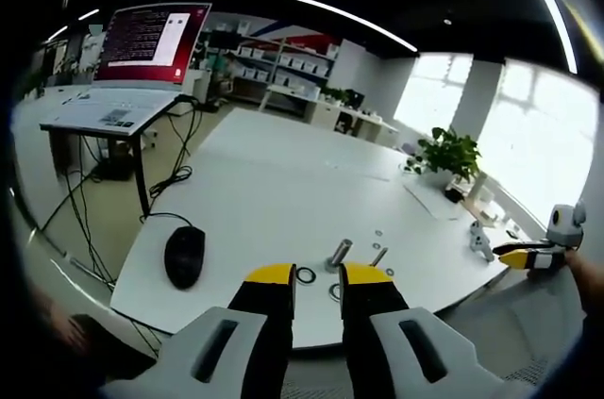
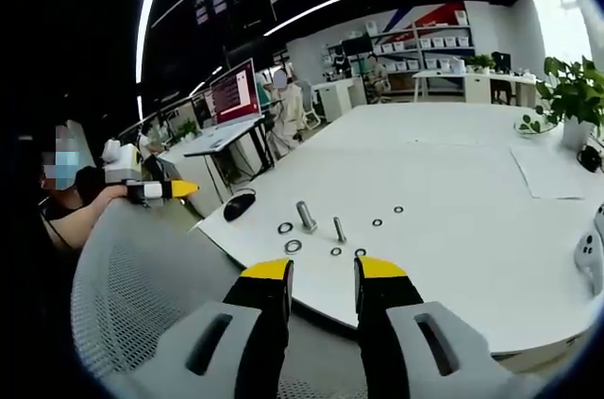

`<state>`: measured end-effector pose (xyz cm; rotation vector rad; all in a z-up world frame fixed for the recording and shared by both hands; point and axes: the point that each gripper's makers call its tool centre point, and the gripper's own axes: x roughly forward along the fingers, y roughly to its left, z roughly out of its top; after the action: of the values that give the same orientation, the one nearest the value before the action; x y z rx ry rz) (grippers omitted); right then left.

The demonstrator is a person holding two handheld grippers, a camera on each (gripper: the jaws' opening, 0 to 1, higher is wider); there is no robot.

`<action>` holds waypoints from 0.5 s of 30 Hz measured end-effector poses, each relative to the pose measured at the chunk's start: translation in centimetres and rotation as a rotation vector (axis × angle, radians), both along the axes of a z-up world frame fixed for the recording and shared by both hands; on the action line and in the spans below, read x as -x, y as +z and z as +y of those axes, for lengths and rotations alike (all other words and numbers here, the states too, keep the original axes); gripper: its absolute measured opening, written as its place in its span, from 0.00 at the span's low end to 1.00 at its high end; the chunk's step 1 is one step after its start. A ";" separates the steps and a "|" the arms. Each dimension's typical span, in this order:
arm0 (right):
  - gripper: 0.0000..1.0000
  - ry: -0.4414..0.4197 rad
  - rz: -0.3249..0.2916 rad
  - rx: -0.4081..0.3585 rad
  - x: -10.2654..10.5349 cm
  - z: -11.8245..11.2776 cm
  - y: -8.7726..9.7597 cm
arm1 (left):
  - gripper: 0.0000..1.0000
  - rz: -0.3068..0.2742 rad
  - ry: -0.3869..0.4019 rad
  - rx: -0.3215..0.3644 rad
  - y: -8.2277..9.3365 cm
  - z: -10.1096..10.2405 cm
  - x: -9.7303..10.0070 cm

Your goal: Place the washer onto the threaded stud by aligning its center hole with the stud, sliding it down to the base, and recovering from edge contact or off-axis alignment until the washer reaches the visible bottom stop.

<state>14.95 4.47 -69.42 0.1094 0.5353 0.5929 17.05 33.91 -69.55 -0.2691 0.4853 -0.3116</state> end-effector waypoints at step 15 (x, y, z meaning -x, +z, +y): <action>0.28 0.002 0.009 0.009 0.1 0.0 -0.1 | 0.16 0.005 -0.028 -0.009 -0.1 -0.3 0.1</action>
<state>14.88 4.46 -69.52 0.1026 0.5469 0.5922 16.90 33.61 -69.63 -0.2547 0.4956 -0.3359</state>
